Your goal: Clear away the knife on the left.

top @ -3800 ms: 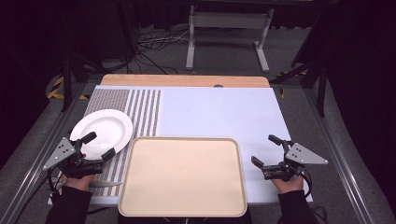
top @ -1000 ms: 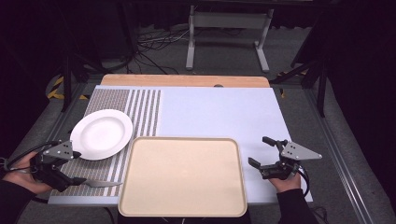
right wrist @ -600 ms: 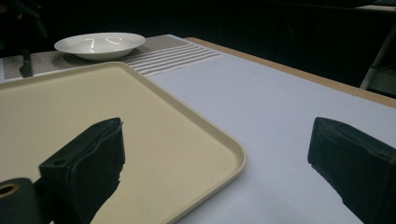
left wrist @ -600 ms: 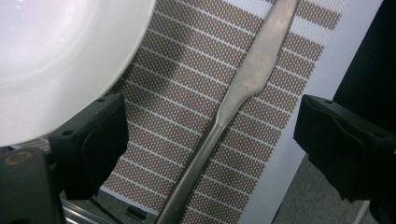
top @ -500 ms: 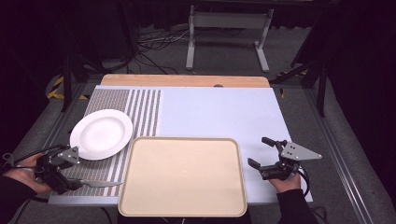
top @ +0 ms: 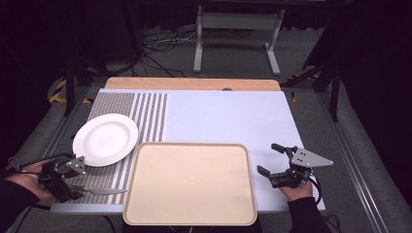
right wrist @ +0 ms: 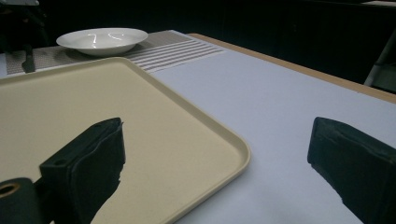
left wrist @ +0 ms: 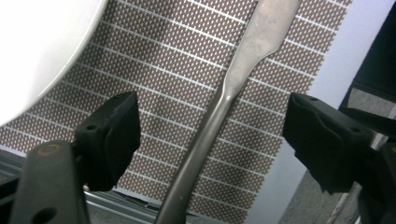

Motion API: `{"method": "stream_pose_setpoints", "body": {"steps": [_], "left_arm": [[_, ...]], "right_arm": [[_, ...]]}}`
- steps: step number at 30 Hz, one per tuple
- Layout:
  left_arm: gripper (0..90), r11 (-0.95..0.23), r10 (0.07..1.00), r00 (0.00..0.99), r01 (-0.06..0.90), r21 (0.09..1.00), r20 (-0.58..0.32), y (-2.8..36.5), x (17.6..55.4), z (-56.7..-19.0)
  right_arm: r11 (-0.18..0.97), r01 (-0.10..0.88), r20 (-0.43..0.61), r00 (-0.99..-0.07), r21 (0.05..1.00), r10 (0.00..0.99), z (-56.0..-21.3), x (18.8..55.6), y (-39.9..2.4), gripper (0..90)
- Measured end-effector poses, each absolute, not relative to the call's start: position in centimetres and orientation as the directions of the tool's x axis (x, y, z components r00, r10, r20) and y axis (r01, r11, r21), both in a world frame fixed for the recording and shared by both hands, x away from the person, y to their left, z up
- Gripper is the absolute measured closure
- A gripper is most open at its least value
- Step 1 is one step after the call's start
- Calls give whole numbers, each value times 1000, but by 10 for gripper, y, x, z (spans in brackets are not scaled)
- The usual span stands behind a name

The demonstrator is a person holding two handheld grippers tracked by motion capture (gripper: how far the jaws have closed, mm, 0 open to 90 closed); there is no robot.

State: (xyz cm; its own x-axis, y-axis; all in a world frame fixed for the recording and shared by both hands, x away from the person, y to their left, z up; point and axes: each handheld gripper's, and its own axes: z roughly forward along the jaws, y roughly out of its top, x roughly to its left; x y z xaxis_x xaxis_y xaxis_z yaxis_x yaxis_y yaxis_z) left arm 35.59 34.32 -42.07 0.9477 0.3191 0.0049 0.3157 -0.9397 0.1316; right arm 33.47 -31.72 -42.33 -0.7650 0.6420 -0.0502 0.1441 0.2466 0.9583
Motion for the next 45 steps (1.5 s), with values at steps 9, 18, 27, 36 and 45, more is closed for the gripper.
{"method": "stream_pose_setpoints", "body": {"steps": [9,18,27,36,45], "left_arm": [[427,-974,188,982,184,136,15,340,354,-421],[611,-985,155,988,155,76,-12,341,360,-425],[713,-996,89,996,88,33,23,337,358,-424],[784,-1000,-22,998,-21,-14,65,330,352,-425],[796,-1000,-29,999,-28,-9,43,331,355,-425]], "right_arm": [[233,142,-40,-771,962,635,-424,334,-319,47],[219,152,-17,-784,964,620,-425,335,-318,44],[207,174,12,-793,963,610,-426,337,-318,39],[208,181,21,-799,961,600,-427,338,-317,39],[207,178,19,-801,962,599,-427,337,-318,39]]}}
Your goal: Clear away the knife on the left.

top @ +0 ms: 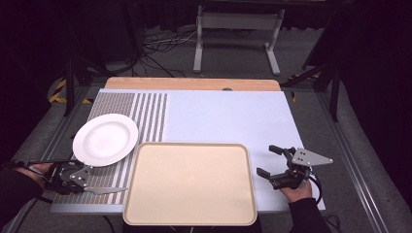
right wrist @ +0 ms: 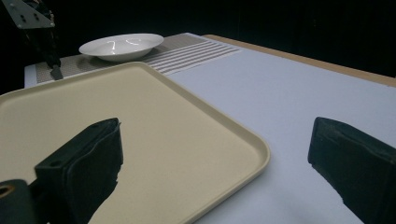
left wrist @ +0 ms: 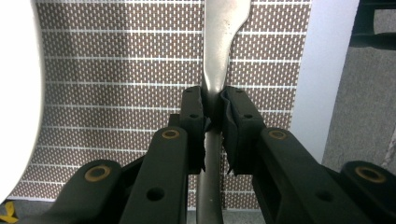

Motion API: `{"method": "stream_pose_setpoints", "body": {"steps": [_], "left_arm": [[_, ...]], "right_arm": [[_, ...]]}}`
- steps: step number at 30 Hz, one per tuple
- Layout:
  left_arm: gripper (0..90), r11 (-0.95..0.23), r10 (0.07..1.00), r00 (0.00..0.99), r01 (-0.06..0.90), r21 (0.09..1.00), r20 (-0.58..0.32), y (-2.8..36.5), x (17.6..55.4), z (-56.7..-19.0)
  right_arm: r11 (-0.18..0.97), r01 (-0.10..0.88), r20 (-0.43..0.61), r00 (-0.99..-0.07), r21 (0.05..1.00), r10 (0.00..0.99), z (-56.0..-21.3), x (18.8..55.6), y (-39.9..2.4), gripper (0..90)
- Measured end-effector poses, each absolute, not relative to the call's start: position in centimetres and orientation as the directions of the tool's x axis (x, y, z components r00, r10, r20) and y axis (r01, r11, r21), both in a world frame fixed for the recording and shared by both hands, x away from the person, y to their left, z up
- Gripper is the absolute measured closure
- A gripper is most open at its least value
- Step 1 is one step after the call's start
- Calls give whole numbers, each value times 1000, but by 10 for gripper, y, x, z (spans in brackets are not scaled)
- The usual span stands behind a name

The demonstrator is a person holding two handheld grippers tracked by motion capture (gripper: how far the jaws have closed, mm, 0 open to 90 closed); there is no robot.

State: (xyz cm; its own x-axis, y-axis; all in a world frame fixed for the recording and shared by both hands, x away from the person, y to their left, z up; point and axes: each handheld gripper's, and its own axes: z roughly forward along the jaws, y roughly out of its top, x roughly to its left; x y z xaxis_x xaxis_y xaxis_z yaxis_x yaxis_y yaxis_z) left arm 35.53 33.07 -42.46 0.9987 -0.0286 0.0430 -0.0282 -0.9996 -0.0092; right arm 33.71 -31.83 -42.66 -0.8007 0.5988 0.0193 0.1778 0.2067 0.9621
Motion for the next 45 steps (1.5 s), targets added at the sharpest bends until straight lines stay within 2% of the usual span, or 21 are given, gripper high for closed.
{"method": "stream_pose_setpoints", "body": {"steps": [9,19,28,37,42,43,45], "left_arm": [[802,-999,21,999,22,-42,32,326,357,-423],[803,-999,39,997,38,16,71,328,355,-400],[803,-987,89,988,71,142,124,330,350,-365],[803,-963,133,983,98,250,127,321,347,-348],[803,-939,206,974,170,300,91,311,346,-339],[803,-907,297,954,269,323,39,304,349,-333],[802,-873,352,936,336,353,-21,300,350,-329]], "right_arm": [[216,184,18,-801,959,599,-428,338,-317,41],[218,183,15,-797,959,603,-428,338,-317,41],[213,177,13,-798,961,603,-427,337,-318,41],[212,168,6,-796,963,605,-426,337,-319,40],[211,171,8,-795,962,606,-426,337,-319,40],[210,169,7,-795,963,606,-426,336,-319,40],[209,168,7,-794,963,607,-426,336,-319,40]]}}
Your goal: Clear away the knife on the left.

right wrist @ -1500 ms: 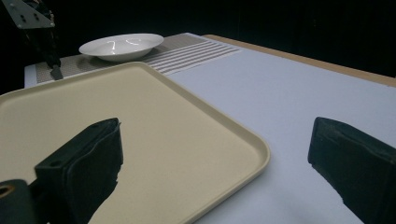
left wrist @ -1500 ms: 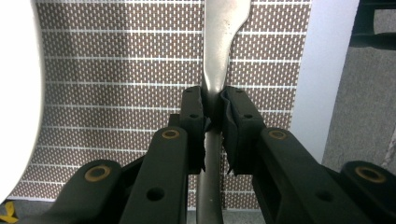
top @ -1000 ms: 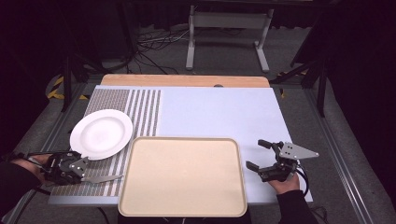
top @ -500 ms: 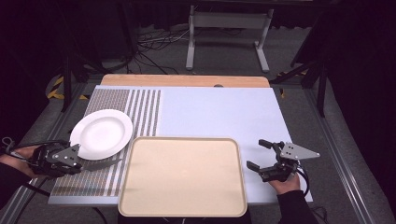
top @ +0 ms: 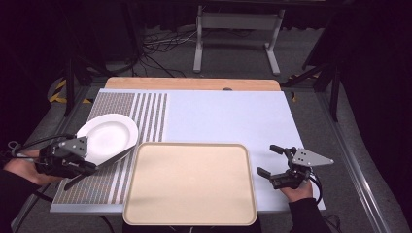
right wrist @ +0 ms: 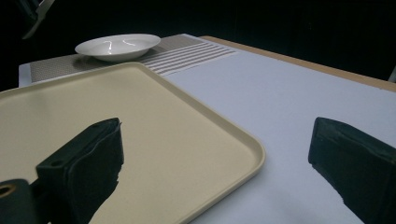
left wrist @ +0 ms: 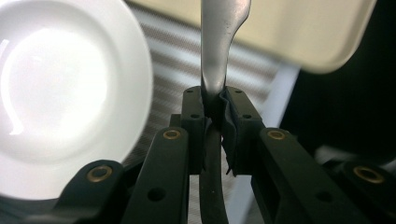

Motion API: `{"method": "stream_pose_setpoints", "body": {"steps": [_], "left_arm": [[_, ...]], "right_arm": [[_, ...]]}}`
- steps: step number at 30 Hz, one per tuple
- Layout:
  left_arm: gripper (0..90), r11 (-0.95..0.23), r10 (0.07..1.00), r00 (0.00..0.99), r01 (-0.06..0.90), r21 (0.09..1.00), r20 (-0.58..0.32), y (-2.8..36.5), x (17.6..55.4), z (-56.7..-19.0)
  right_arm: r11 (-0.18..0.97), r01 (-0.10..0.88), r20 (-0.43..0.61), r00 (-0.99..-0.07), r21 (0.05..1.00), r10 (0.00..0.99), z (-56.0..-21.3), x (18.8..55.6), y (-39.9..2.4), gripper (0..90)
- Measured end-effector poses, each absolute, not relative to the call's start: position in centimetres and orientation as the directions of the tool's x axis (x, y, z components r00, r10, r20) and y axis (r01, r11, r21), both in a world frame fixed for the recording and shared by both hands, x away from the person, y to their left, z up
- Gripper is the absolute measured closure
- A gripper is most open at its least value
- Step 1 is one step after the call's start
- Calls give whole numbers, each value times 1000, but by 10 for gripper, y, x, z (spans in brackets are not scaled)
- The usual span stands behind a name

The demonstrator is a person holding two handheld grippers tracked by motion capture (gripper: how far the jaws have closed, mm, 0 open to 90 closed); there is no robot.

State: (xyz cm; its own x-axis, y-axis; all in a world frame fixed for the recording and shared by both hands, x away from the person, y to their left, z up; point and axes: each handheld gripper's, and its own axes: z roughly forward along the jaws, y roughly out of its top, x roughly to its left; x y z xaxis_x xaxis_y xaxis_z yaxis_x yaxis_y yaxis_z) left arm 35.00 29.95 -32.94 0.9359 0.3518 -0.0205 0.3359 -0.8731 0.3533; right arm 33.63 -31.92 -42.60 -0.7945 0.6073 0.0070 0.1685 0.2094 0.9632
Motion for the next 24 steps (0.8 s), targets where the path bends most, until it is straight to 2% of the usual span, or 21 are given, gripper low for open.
{"method": "stream_pose_setpoints", "body": {"steps": [6,9,11,14,24], "left_arm": [[802,-795,434,896,431,426,-97,282,350,-320],[802,-771,471,874,473,427,-119,276,350,-319],[802,-736,518,840,534,416,-163,272,353,-319],[802,-704,531,820,567,427,-213,267,354,-319],[802,-662,588,776,624,416,-230,246,357,-323]], "right_arm": [[216,170,4,-796,961,605,-426,337,-319,40],[213,169,5,-795,962,607,-426,337,-319,40],[214,166,2,-794,963,608,-426,337,-320,40],[216,170,2,-789,961,614,-426,337,-320,40],[217,173,-2,-777,961,630,-426,337,-322,40]]}}
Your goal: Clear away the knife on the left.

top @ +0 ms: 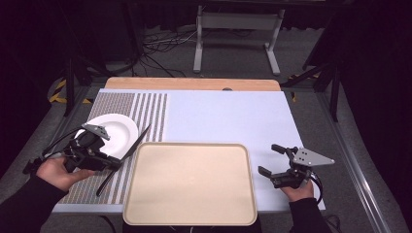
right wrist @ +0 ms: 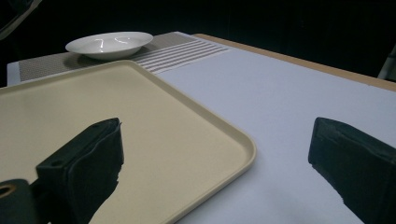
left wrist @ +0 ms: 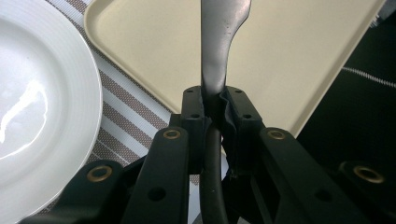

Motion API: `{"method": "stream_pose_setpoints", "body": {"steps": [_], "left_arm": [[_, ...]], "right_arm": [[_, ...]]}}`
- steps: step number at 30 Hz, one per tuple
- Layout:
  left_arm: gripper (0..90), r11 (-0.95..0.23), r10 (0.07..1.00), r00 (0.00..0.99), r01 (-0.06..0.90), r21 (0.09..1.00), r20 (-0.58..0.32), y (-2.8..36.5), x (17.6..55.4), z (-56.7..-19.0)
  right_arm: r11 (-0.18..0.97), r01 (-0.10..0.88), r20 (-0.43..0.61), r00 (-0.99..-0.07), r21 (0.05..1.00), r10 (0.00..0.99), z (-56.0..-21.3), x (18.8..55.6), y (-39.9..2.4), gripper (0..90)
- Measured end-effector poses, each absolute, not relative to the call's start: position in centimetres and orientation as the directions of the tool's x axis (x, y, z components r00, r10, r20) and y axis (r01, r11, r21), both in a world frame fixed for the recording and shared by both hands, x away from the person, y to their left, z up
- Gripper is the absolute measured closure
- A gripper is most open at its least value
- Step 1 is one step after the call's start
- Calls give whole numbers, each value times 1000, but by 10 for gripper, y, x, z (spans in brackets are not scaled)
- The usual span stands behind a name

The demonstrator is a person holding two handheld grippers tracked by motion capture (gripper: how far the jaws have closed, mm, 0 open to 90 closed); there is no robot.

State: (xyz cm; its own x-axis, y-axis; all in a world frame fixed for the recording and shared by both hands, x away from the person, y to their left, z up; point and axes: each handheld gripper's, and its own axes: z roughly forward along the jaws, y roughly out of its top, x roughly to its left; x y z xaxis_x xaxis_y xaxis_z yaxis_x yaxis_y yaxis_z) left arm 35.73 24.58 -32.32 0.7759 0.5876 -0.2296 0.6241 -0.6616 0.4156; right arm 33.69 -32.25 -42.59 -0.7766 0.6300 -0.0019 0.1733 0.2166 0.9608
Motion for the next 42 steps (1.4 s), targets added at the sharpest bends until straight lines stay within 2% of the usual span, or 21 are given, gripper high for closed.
{"method": "stream_pose_setpoints", "body": {"steps": [9,12,20,26,32,42], "left_arm": [[801,-635,608,744,665,393,-276,221,359,-336],[802,-652,602,753,656,380,-266,209,363,-344],[802,-610,637,698,716,340,-327,194,368,-363],[802,-610,630,691,723,324,-355,184,368,-374],[802,-594,633,677,736,324,-376,182,366,-382],[802,-570,659,626,777,267,-416,186,368,-401]], "right_arm": [[207,170,0,-771,964,636,-425,336,-325,40],[201,171,4,-772,965,635,-425,336,-325,40],[202,169,2,-772,965,636,-424,335,-326,40],[204,165,-1,-775,965,633,-424,335,-326,40],[205,165,-2,-774,965,633,-424,335,-326,40],[202,163,0,-778,966,628,-424,335,-326,40]]}}
